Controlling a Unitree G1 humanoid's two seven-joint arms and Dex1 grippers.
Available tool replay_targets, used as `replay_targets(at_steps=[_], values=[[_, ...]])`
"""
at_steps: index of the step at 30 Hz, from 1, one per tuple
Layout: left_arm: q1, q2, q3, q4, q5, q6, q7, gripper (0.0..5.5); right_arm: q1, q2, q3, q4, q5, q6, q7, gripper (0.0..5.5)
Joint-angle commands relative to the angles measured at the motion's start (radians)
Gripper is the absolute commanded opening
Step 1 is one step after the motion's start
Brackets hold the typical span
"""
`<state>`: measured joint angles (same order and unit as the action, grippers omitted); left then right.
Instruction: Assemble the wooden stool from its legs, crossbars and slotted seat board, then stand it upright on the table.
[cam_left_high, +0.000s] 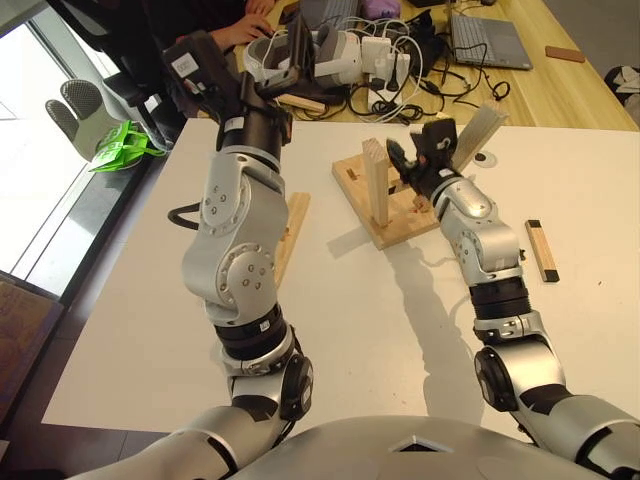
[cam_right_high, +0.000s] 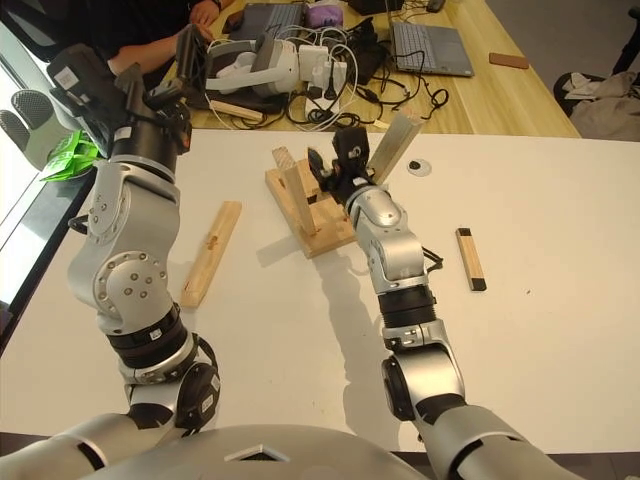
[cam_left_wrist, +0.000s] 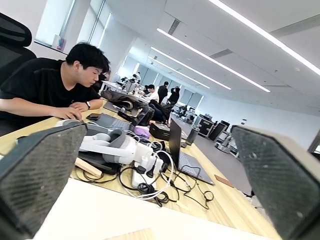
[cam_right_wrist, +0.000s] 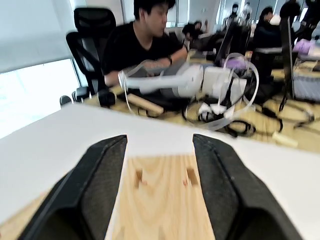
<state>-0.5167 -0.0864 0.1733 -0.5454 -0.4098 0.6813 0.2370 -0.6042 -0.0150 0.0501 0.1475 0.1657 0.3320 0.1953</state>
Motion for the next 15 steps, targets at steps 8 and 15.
replay_targets(at_steps=[8,15], values=[[-0.007,0.064,0.169,0.053,0.092,-0.084,0.118,5.40,-0.167,0.114,0.106,-0.366,0.080,0.179,-0.023,2.45],[0.017,0.071,0.181,0.042,0.098,-0.079,0.125,5.40,0.131,-0.041,0.241,-0.295,0.009,0.480,0.000,2.45]])
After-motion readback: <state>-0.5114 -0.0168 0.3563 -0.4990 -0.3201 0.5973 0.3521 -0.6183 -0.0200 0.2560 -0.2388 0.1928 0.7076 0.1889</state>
